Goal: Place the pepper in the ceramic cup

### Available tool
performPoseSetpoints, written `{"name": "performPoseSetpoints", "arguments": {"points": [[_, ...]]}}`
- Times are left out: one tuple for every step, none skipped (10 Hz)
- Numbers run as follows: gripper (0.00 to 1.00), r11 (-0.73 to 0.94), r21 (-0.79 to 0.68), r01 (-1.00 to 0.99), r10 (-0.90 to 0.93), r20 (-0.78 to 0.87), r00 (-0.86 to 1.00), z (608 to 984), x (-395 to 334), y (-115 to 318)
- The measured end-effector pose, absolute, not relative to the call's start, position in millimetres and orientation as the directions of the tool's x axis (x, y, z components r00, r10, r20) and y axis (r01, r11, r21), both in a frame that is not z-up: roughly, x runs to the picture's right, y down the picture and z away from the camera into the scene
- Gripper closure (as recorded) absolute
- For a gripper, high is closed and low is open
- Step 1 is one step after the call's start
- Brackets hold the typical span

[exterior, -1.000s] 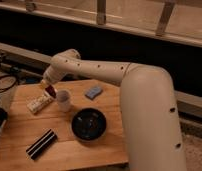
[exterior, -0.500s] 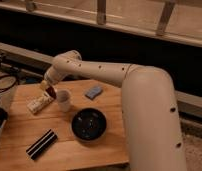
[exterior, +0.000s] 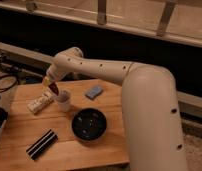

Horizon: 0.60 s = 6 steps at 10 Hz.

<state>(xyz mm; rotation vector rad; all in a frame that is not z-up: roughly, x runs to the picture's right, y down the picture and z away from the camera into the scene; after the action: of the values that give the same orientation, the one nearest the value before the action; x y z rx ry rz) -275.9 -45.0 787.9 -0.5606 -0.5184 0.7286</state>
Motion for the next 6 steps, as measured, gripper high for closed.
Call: {"name": "performPoseSetpoints", "arguments": {"points": [[1.00,0.590,-0.640,-0.491,0.756,0.225,0.615,791,-263,-45],[1.00,0.583,-0.644,-0.495,0.760,0.218,0.612,791,-255,-44],[1.00,0.590,-0.648,-0.482,0.752,0.223,0.620,789,-259,-39],[1.00,0.597,-0.651,-0.469,0.745,0.232,0.625,787,-268,-37],[0.99,0.598,-0.651,-0.468,0.744,0.233,0.626,790,-274,-38],[0.96,0.597,-0.652,-0.468,0.745,0.234,0.625,790,-280,-40]]}}
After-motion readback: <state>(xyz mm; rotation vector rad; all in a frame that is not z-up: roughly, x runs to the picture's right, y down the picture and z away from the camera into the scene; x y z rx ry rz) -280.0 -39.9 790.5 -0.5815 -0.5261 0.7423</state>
